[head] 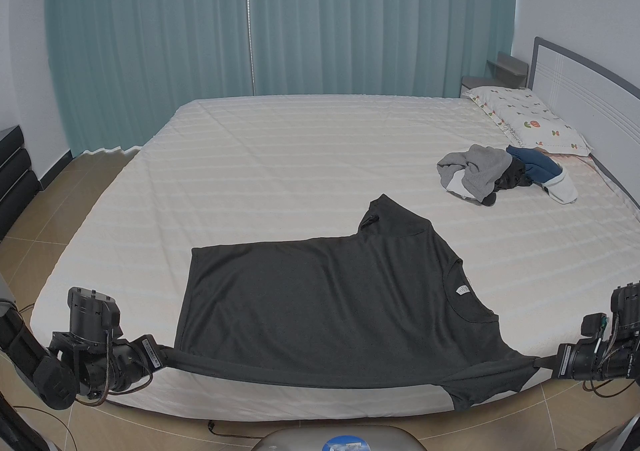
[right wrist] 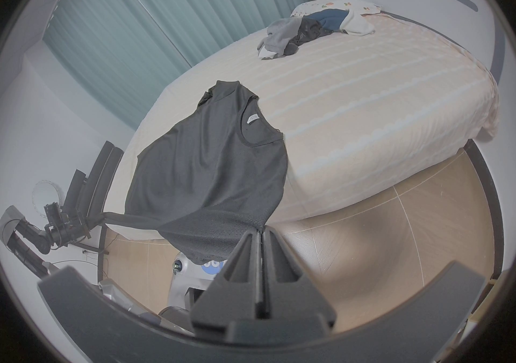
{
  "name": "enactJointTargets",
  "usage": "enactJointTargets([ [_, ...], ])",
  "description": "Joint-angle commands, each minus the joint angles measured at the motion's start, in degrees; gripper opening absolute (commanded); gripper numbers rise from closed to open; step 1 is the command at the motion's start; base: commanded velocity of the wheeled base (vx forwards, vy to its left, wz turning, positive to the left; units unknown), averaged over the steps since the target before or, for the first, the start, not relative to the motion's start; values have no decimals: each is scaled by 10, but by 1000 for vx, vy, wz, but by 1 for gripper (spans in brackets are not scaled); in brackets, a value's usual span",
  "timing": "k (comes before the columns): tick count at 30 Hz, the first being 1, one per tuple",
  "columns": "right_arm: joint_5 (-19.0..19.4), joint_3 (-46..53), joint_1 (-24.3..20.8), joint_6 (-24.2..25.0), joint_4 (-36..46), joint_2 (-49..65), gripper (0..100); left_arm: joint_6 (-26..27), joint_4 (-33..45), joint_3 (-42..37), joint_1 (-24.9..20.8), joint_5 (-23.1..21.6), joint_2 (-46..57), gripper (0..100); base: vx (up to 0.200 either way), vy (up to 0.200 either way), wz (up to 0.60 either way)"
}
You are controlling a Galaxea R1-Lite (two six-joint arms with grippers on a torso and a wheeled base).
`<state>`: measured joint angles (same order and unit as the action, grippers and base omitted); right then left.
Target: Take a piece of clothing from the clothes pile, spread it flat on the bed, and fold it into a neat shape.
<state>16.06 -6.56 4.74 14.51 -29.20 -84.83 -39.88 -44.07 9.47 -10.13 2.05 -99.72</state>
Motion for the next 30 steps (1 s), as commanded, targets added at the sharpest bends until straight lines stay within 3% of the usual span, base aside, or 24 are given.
enactJointTargets([
  [1,-1,-45,8,5,-27,-88,0,-6,-1,21,0,1,-7,0,0,0,0],
  [9,-1,-108,3,68,-75,-96,0,-3,-1,20,1,1,-5,0,0,0,0],
  [30,-1,-65,-15,63,-81,-84,0,29,4,18,15,0,28,0,0,0,0],
])
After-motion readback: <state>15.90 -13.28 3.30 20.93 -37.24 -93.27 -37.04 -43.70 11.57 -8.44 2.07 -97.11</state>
